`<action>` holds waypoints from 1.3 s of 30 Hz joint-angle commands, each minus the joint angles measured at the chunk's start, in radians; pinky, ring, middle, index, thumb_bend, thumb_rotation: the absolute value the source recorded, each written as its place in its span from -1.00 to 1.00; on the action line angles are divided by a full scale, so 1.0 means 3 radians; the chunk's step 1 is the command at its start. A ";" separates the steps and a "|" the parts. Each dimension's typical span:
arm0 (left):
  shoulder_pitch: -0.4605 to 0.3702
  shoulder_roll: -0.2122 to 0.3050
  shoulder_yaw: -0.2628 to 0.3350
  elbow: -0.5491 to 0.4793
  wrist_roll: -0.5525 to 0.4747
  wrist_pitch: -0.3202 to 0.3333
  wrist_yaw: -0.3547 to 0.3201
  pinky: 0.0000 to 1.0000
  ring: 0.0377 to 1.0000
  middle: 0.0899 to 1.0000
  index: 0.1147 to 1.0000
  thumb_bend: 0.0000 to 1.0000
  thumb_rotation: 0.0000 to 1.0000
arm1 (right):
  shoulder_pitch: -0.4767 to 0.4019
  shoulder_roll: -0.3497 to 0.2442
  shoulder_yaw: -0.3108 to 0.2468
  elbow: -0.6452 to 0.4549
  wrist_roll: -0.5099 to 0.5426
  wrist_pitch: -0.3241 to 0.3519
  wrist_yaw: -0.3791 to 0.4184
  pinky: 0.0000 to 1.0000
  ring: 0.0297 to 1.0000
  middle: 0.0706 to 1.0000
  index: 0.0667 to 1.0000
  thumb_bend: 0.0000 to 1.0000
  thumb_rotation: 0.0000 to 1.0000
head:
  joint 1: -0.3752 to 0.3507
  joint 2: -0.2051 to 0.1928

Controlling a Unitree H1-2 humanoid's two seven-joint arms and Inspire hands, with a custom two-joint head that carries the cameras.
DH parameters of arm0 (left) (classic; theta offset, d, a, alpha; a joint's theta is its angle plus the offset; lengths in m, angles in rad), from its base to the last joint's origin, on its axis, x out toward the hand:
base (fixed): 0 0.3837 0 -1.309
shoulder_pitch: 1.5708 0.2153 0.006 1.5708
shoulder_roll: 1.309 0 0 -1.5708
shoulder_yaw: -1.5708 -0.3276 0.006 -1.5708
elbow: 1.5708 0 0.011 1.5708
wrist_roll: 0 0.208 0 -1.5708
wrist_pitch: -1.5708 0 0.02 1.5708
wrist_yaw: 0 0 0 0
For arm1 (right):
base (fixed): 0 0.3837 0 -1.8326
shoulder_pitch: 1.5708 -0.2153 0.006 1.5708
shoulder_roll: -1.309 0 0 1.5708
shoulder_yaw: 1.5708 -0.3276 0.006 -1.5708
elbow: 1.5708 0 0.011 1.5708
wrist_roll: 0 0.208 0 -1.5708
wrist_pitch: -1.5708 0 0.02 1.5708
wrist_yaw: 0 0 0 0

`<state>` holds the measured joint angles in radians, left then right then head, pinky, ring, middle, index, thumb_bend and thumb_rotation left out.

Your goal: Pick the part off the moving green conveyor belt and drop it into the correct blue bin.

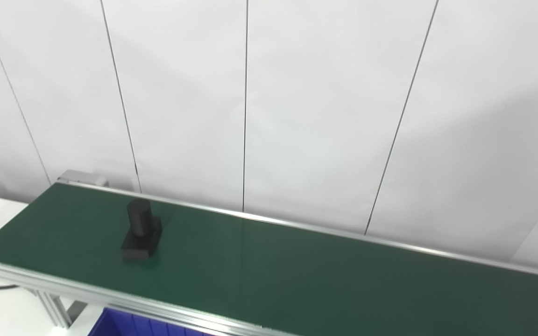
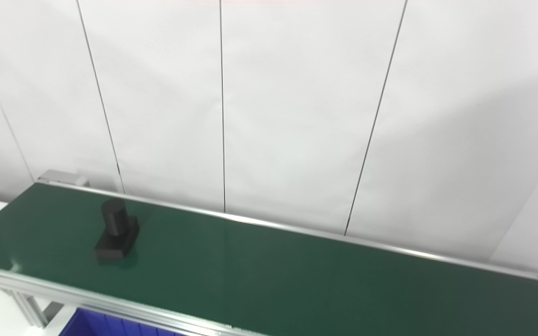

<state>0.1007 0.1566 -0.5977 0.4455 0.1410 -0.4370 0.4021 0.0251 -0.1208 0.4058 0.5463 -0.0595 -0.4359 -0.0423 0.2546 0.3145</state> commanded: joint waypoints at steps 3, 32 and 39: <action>-0.0057 -0.0045 -0.0009 0.0013 -0.0050 -0.0110 -0.0007 0.48 0.70 0.71 0.53 0.68 1.00 | -0.0022 -0.0030 0.0010 -0.0015 -0.0006 -0.0114 -0.0034 0.95 0.92 0.87 0.76 0.66 0.98 | 0.0007 -0.0019; -0.0135 -0.0084 -0.0017 0.0101 -0.0040 -0.0110 -0.0035 0.48 0.71 0.72 0.55 0.67 1.00 | 0.0387 0.0650 -0.1218 -0.1752 0.0903 -0.0113 0.2173 0.82 0.83 0.82 0.78 0.66 0.35 | -0.0017 -0.0002; -0.0181 -0.0096 -0.0039 0.0147 -0.0014 -0.0110 0.0003 0.47 0.71 0.71 0.55 0.66 1.00 | -0.0208 0.0803 -0.1496 -0.1567 0.0689 -0.0113 0.2185 0.88 0.86 0.84 0.80 0.59 0.47 | -0.0006 -0.0018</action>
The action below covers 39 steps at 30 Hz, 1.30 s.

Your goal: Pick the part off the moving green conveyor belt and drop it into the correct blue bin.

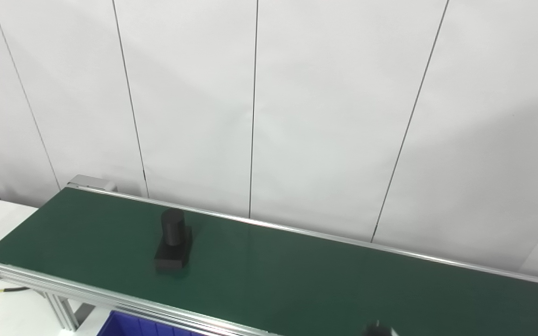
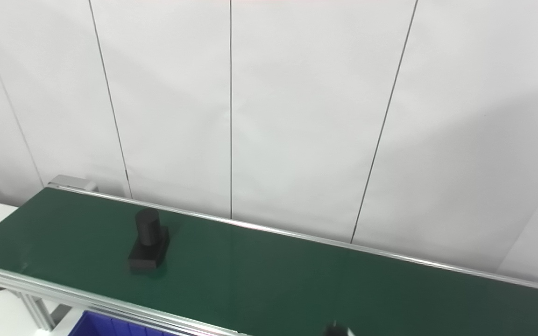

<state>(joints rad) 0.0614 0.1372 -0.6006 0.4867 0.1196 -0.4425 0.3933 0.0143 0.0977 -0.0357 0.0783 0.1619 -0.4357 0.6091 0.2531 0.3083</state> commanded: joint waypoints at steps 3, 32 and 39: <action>-0.0070 -0.0037 -0.0054 0.0028 0.0076 -0.0091 0.0075 0.46 0.70 0.71 0.54 0.66 1.00 | -0.0494 0.0088 -0.0093 0.0218 -0.0143 -0.0114 -0.0056 0.93 0.89 0.85 0.81 0.57 0.49 | 0.0007 -0.0005; -0.0166 -0.0081 -0.0227 0.0145 0.0159 -0.0091 0.0295 0.43 0.67 0.68 0.53 0.61 1.00 | -0.2243 0.0094 0.0137 0.2309 -0.0548 -0.0114 -0.1159 0.75 0.80 0.78 0.74 0.84 0.08 | 0.0173 -0.0032; -0.0160 -0.0072 -0.0327 0.0121 0.0183 -0.0091 0.0390 0.43 0.66 0.68 0.53 0.57 1.00 | -0.2575 0.0026 0.0303 0.2795 -0.0628 -0.0114 -0.1306 0.74 0.79 0.79 0.74 0.84 -0.09 | 0.0204 -0.0005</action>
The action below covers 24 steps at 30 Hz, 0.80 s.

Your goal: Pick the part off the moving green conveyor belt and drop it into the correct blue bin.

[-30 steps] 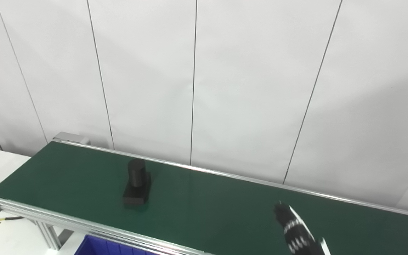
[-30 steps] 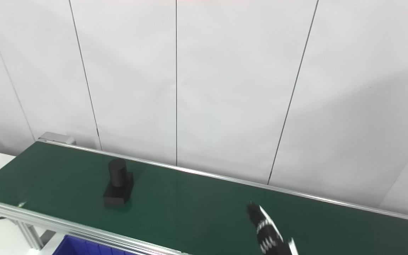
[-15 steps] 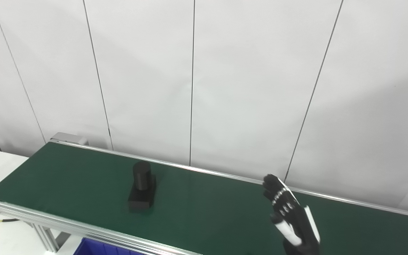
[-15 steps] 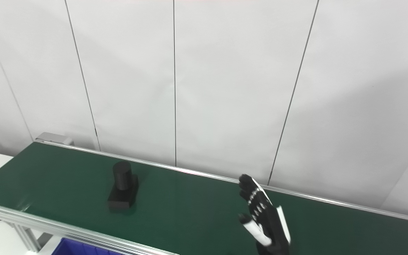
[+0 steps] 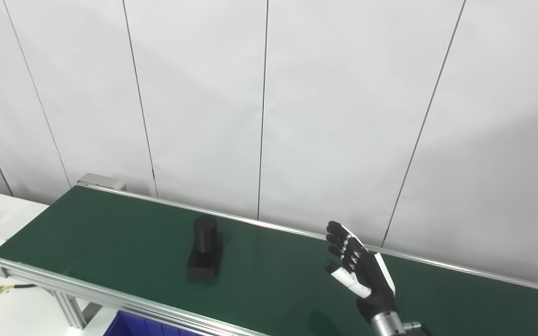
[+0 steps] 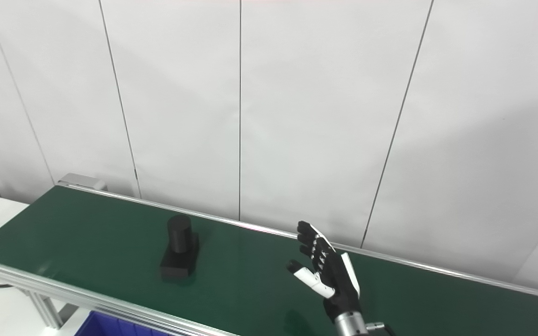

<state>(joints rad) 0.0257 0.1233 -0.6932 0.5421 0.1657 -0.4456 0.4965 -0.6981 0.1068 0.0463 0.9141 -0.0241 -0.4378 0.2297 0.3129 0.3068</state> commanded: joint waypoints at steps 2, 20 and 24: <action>-0.0028 -0.0024 -0.0029 -0.0082 0.0014 -0.0081 0.0044 0.43 0.67 0.69 0.53 0.58 1.00 | -0.0268 -0.0013 0.0068 0.0117 -0.0022 -0.0107 -0.0076 0.73 0.79 0.79 0.74 0.85 -0.15 | 0.0005 0.0008; 0.0025 -0.0032 -0.0106 -0.0161 -0.0005 -0.0081 0.0078 0.50 0.70 0.71 0.56 0.61 1.00 | -0.0740 -0.0013 0.0395 0.0811 -0.0224 -0.0107 -0.0365 0.67 0.73 0.81 0.76 0.97 -0.40 | 0.0042 0.0070; 0.0019 -0.0041 -0.0137 -0.0166 0.0043 -0.0081 0.0136 0.50 0.68 0.71 0.57 0.60 1.00 | -0.0801 -0.0026 0.0456 0.0907 -0.0293 -0.0107 -0.0438 0.70 0.73 0.80 0.76 0.96 -0.46 | 0.0060 0.0075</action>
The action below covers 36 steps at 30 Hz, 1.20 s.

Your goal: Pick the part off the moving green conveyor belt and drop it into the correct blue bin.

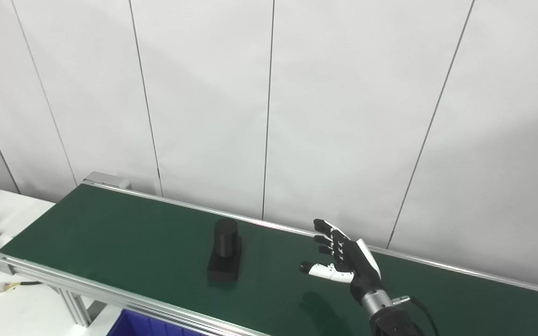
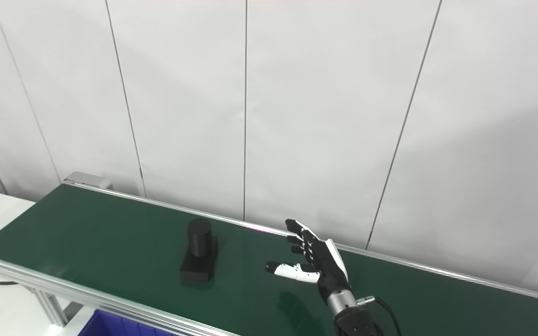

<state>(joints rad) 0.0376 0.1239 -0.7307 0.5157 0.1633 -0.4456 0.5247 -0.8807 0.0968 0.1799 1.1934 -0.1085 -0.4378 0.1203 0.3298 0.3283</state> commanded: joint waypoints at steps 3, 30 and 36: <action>-0.0035 -0.0046 -0.0043 -0.0068 0.0052 -0.0081 0.0070 0.50 0.68 0.70 0.57 0.58 1.00 | -0.0240 -0.0010 0.0076 0.0042 -0.0072 -0.0107 -0.0147 0.69 0.73 0.80 0.76 0.95 -0.46 | 0.0009 0.0007; -0.0026 -0.0008 -0.0058 -0.0086 0.0021 -0.0081 0.0043 0.53 0.69 0.71 0.58 0.63 1.00 | -0.0237 -0.0042 0.0156 0.0052 -0.0098 -0.0107 -0.0230 0.70 0.75 0.80 0.75 0.95 -0.38 | -0.0038 0.0018; -0.0031 0.0003 -0.0074 -0.0091 0.0039 -0.0081 0.0053 0.52 0.68 0.70 0.59 0.60 1.00 | -0.0232 -0.0033 0.0154 0.0046 -0.0085 -0.0107 -0.0215 0.69 0.75 0.80 0.76 0.92 -0.41 | -0.0040 0.0020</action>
<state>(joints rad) 0.0374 0.1268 -0.7457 0.5117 0.1626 -0.4455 0.5384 -0.8982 0.0801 0.2276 1.2324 -0.1432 -0.4378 0.0610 0.3175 0.3329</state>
